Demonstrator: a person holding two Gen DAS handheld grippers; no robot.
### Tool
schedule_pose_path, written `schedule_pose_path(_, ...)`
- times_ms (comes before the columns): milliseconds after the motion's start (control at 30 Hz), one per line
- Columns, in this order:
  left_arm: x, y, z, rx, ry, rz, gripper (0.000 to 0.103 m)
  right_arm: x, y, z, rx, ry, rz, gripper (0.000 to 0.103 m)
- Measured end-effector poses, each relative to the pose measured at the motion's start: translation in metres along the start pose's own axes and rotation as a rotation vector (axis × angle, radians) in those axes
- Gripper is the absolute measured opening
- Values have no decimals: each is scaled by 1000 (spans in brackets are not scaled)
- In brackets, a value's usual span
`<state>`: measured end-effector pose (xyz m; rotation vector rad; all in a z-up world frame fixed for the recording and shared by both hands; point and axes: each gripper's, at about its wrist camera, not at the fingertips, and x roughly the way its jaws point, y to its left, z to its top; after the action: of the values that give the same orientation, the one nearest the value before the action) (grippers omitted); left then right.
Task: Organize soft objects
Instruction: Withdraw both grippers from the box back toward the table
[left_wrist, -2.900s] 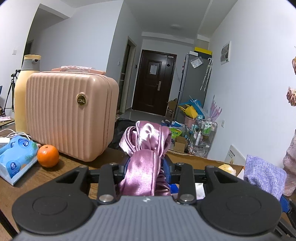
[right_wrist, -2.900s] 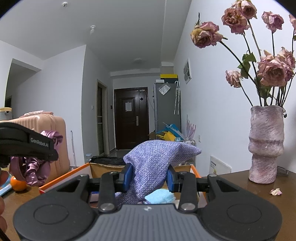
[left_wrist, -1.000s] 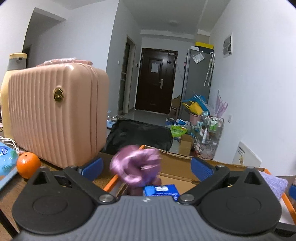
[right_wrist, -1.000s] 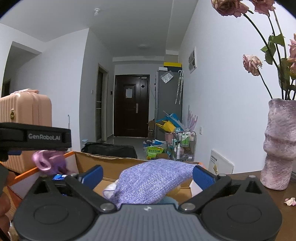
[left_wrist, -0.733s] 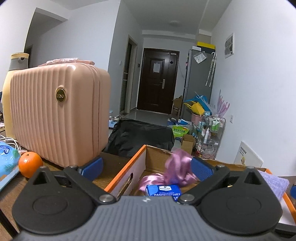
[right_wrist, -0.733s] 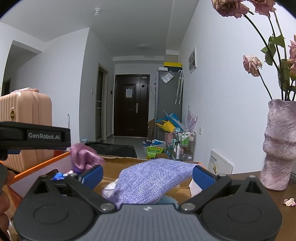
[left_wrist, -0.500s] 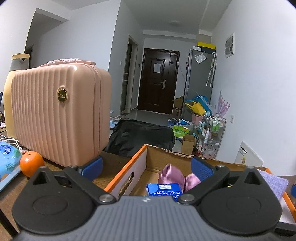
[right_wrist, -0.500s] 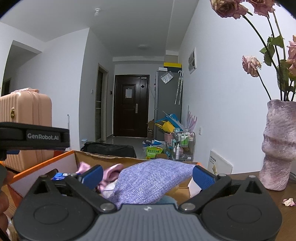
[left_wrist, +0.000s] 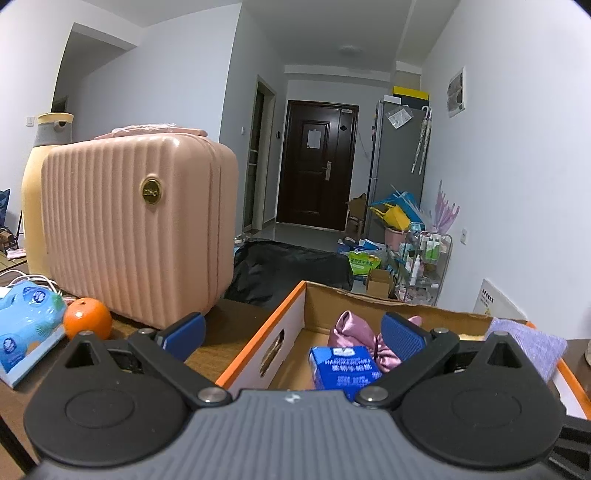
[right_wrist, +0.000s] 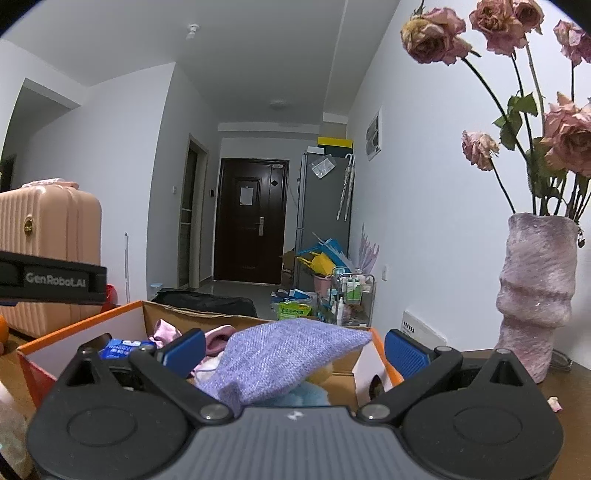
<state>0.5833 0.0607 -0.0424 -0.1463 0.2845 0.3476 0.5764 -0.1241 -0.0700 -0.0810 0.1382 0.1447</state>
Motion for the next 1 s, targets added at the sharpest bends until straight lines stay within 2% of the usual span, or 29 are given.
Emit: schedule_pose_path(1000, -101, 51, -23, 32, -10, -6, 103, -102, 16, -12, -33, -27, -7, 103)
